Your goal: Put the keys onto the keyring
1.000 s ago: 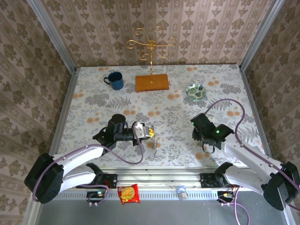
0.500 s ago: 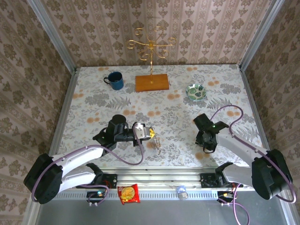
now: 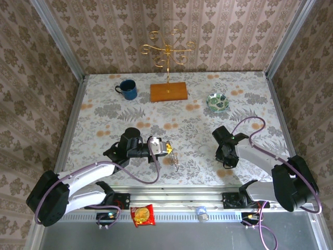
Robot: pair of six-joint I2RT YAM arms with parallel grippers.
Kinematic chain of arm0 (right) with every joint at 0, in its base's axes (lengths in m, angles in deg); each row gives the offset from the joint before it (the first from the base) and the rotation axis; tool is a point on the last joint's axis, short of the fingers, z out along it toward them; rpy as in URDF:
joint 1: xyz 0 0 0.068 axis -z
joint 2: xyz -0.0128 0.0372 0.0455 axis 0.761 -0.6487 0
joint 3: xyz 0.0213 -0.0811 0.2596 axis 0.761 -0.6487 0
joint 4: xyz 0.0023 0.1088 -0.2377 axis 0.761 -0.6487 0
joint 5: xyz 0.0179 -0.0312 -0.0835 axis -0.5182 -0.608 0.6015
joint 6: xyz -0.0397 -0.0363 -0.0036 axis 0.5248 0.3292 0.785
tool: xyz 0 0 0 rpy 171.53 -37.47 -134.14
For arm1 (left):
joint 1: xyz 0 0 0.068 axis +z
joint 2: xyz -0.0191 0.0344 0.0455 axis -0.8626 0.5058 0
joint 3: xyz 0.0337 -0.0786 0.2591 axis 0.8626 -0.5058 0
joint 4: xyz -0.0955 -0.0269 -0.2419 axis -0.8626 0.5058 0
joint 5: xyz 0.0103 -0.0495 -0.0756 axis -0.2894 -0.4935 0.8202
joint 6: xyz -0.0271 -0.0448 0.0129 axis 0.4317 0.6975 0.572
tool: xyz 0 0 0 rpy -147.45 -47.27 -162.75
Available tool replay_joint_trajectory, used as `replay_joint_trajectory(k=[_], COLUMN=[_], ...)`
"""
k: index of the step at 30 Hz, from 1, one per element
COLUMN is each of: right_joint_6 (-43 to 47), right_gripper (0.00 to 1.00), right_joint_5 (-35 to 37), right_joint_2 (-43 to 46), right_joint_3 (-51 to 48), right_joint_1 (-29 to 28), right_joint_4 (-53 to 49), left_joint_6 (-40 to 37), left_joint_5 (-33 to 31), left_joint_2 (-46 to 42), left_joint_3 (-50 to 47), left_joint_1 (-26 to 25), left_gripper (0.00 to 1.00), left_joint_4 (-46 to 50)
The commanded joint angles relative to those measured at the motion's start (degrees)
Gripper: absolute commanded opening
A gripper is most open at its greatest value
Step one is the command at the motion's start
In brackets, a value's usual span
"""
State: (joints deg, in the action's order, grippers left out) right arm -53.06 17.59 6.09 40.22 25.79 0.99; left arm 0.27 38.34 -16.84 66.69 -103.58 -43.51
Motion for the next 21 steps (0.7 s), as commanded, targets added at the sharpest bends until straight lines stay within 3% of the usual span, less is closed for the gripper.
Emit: replay_joint_trajectory(k=[1,21], right_joint_6=[-0.86,0.94], right_gripper=[0.19,0.16], right_joint_5=[1.39,3.15], right_joint_2=[-0.73,-2.70], right_joint_3=[1.49,2.71], right_joint_1=[0.13,0.13], right_joint_4=[-0.25,-2.10], left_joint_6=[0.07,-0.30], left_joint_5=[0.46,0.41], left_joint_2=[-0.82,-0.82], left_joint_3=[1.62,1.61], left_joint_1=[-0.28,-0.50], left_gripper=[0.00,0.00], left_joint_4=[0.24,0.68])
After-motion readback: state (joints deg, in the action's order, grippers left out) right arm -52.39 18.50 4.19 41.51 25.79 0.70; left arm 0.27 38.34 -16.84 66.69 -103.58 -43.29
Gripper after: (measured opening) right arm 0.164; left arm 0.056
